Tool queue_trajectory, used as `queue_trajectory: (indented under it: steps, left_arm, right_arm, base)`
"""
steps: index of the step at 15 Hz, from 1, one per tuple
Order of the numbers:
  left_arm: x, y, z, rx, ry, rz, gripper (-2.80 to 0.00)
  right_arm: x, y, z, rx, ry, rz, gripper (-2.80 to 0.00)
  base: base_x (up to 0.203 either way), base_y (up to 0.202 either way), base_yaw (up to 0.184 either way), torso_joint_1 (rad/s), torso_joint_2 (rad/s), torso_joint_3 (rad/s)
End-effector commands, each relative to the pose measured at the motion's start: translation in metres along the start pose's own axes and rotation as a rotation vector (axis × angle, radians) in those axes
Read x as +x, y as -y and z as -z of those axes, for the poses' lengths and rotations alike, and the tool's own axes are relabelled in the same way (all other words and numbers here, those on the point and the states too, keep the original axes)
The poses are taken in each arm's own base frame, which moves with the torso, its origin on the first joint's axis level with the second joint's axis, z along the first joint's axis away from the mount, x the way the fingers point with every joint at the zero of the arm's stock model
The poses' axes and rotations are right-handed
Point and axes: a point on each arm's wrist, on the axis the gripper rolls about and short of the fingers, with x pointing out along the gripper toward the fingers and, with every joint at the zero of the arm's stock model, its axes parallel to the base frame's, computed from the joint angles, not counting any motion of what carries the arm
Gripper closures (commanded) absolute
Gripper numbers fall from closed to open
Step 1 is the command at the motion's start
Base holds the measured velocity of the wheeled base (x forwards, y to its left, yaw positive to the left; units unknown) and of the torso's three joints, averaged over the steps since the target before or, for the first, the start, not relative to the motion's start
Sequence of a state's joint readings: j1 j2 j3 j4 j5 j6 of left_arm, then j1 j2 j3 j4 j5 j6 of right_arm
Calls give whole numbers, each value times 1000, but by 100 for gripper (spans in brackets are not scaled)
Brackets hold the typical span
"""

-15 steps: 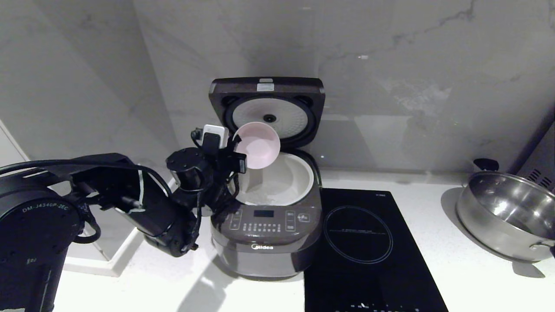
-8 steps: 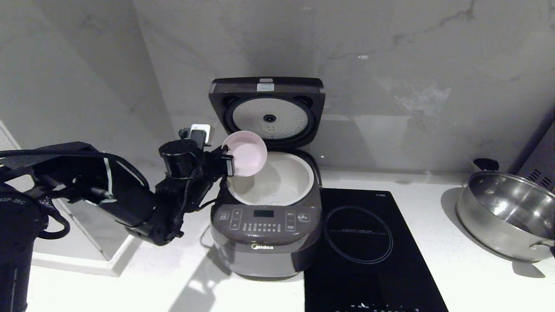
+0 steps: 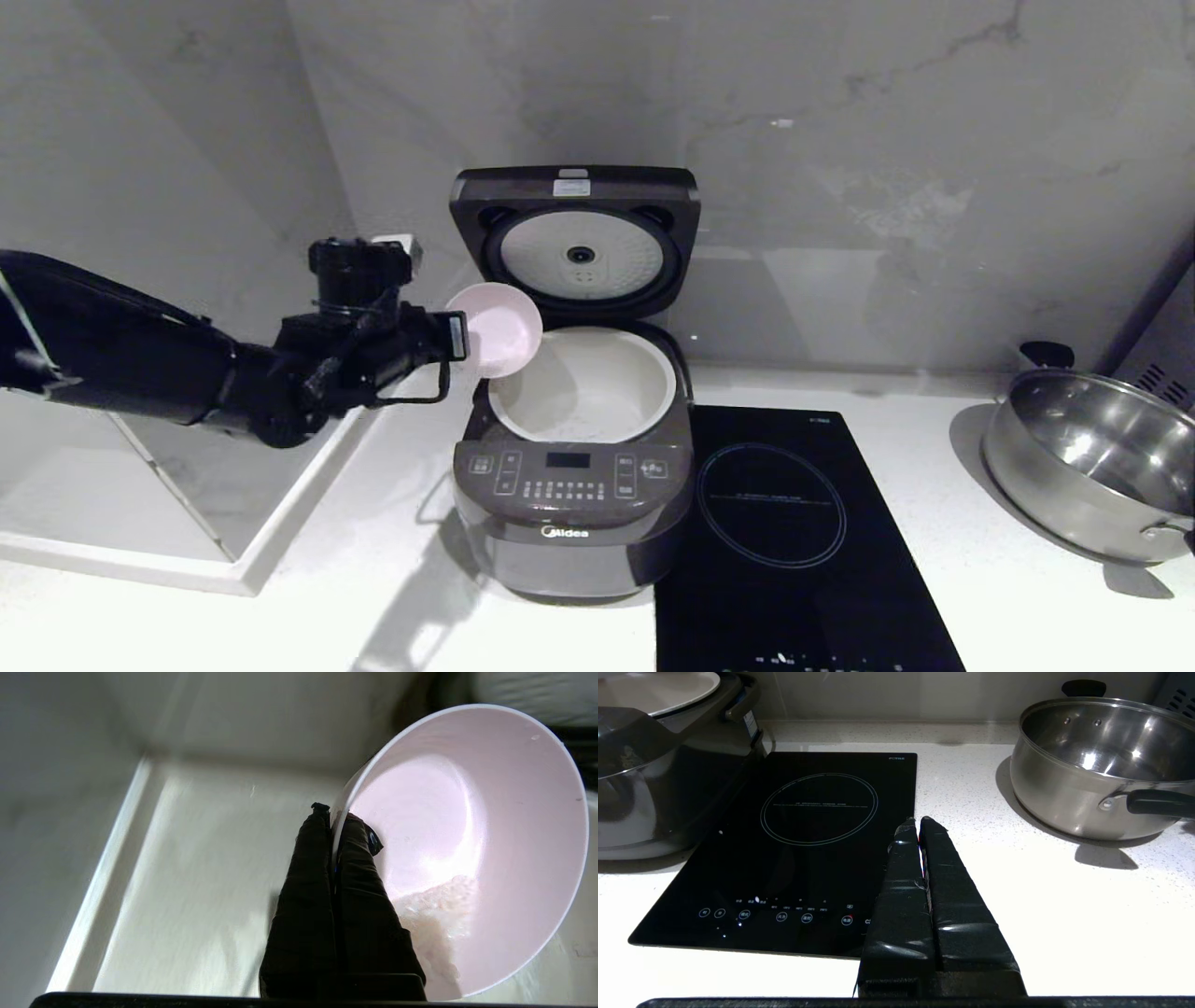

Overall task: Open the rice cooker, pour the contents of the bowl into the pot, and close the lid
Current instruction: Pour the water from the bowl into the rice cooker

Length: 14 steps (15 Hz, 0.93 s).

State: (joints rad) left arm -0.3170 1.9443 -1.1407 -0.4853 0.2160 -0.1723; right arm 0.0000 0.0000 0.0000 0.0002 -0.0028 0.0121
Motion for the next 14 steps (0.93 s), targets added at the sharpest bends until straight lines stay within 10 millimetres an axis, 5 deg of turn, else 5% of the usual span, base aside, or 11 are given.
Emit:
queue_trajectory:
  steps: [1,7,14]
  left_arm:
    - [-18,-11,-16,-8,-85,-26,0]
    - [-49,-54,-32,-89,-264,-33,0]
    - [-72,-88,-5,-95,-444,-38,0]
  right_arm:
    - [0,0,0,0,0,0,0]
    - [0,0,0,0,0,0,0]
    - [0,0,0,0,0,0,0]
  base:
    - [0,0,0,0,0,0]
    - [0,0,0,0,0,0]
    - [0,0,0,0,0,0]
